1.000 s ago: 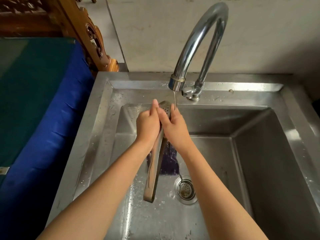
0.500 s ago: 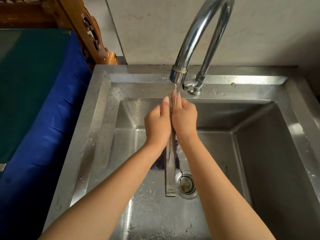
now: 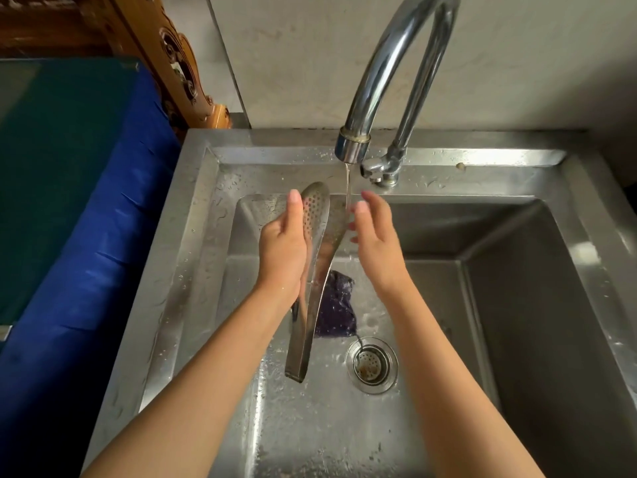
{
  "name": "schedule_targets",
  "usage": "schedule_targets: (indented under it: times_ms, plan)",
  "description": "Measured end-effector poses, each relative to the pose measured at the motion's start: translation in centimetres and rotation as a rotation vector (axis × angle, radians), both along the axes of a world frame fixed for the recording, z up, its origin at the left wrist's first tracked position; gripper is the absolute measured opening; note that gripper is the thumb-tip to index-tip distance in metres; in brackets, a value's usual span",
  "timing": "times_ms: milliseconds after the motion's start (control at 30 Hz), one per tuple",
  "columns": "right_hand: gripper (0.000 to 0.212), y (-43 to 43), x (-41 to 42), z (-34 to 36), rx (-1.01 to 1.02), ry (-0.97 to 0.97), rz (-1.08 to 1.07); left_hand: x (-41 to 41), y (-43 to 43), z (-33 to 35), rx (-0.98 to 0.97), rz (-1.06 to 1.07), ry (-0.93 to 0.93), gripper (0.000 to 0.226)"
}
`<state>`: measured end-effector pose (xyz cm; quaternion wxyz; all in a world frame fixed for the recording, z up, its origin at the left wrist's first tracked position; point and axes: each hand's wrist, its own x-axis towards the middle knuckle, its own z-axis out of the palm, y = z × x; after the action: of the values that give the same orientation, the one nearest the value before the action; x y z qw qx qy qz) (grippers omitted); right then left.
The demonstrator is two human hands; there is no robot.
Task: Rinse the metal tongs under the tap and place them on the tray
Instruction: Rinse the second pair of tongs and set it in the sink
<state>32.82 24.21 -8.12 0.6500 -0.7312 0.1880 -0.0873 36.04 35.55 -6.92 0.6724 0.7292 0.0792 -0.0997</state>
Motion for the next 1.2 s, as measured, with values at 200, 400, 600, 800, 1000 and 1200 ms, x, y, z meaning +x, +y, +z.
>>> schedule_targets:
  times_ms: [200,400,600,800,1000,1200]
  plan:
    - [0.071,-0.1,1.1,0.1,-0.107,-0.008,0.219,-0.1,0.2,1.1,-0.112,0.019,-0.009,0.052]
    - [0.014,0.5,2.4,0.3,-0.284,0.071,-0.121,-1.1,0.0,2.4,-0.088,0.021,-0.083,0.054]
    - [0.025,1.2,2.1,0.9,-0.152,0.033,-0.049,-1.9,-0.2,2.0,-0.102,-0.037,-0.153,0.055]
    - [0.035,-0.1,0.9,0.1,0.124,-0.012,0.253,-1.5,0.4,2.3,-0.080,0.022,-0.142,0.055]
    - [0.042,1.9,2.7,0.2,-0.144,0.006,-0.299,-1.5,-0.2,2.8,-0.108,0.037,-0.125,0.053]
    - [0.011,1.8,1.9,-0.3,0.057,-0.123,0.155,-0.8,0.7,2.3,-0.101,-0.006,-0.115,0.046]
